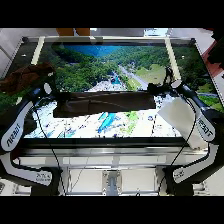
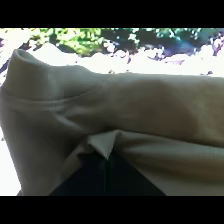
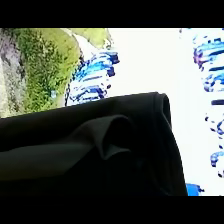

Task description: Fold the shirts.

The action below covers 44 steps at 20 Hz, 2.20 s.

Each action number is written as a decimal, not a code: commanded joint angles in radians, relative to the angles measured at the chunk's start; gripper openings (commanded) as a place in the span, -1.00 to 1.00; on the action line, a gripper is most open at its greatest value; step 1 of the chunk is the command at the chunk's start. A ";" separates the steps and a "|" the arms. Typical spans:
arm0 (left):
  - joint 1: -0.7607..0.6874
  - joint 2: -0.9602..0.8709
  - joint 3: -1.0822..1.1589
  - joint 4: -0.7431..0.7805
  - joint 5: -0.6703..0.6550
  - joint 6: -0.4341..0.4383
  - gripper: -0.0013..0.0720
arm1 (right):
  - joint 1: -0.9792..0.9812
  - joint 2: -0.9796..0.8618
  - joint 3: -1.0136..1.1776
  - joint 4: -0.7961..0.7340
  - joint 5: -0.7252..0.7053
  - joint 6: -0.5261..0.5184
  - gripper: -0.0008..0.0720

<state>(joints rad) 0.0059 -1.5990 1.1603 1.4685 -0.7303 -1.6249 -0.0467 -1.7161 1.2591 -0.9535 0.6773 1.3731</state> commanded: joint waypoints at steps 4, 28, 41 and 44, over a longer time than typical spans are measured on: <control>0.000 0.006 0.026 -0.093 0.000 -0.007 0.26 | -0.005 -0.023 0.027 -0.022 0.090 -0.007 -0.86; -0.436 -0.070 0.137 -0.309 0.123 0.185 -0.94 | -0.200 -0.144 0.151 0.110 0.466 -0.096 0.83; -0.443 -0.091 0.137 -0.307 0.071 0.177 -0.94 | -0.076 -0.154 0.277 0.171 0.621 -0.163 -0.89; -0.443 -0.132 0.137 -0.313 -0.018 0.127 -0.95 | -0.069 -0.095 0.348 0.169 0.654 -0.138 -0.89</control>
<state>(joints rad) -0.4358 -1.7046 1.2972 1.1576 -0.6819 -1.4681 -0.1242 -1.8519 1.5463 -0.8078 1.2846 1.2221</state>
